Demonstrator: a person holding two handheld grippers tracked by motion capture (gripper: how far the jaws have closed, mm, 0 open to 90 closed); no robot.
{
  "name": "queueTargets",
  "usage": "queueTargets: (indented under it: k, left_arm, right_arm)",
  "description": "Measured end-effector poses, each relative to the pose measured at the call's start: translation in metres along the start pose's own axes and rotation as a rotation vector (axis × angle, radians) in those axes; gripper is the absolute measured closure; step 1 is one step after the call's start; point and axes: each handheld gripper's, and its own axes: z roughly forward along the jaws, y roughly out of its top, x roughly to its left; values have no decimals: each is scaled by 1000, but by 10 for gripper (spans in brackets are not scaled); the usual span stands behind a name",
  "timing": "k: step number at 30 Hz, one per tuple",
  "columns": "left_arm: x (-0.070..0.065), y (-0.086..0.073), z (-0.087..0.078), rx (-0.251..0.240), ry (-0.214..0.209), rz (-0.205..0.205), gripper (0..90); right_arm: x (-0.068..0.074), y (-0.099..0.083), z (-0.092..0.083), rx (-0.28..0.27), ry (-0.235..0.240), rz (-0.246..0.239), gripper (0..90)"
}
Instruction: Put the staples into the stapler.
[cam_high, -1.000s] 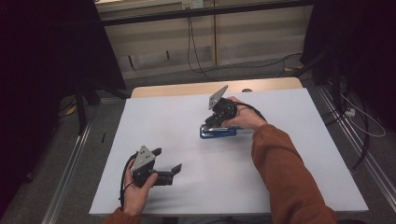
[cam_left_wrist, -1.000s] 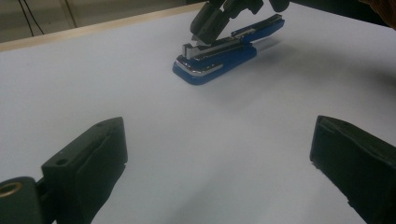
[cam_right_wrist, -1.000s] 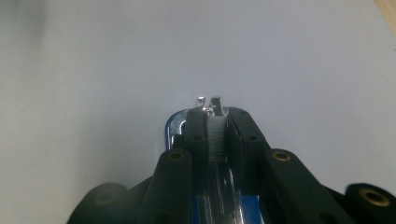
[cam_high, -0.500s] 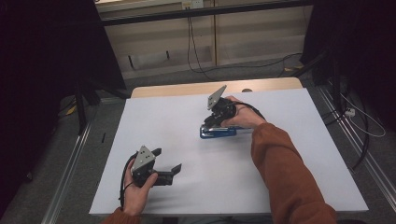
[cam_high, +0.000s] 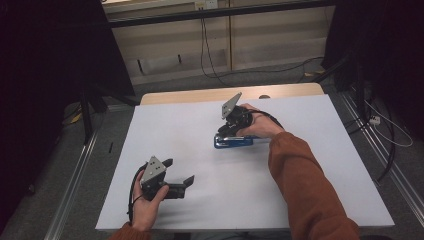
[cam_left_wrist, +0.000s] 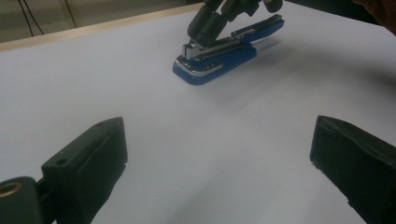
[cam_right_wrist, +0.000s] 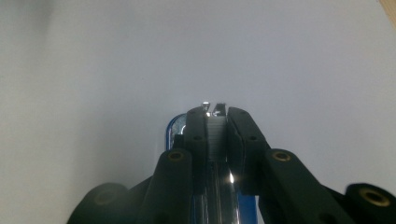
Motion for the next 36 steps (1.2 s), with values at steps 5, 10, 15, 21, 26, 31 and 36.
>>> queueTargets:
  k: [5, 10, 15, 21, 26, 31, 36]
  left_arm:
    - [0, 0, 0, 0, 1, -3, 42]
    - [0, 0, 0, 4, 0, 6, 42]
    - [0, 0, 0, 4, -3, 3, 42]
    - [0, 0, 1, 5, -3, 2, 42]
    - [0, 0, 1, 5, -7, -1, 42]
    - [0, 0, 1, 6, -9, 0, 42]
    - [0, -1, 1, 7, -9, -1, 42]
  right_arm:
    - [1, 0, 1, 8, -2, -14, 792]
    - [0, 0, 2, 2, 1, -2, 792]
    - [-1, 1, 5, 3, 1, -11, 791]
    - [-1, 1, 5, 8, 3, -1, 786]
    - [-2, 1, 5, 8, -7, 3, 755]
    - [-2, 1, 5, 9, -13, 11, 726]
    - [-2, 1, 5, 8, -14, 9, 727]
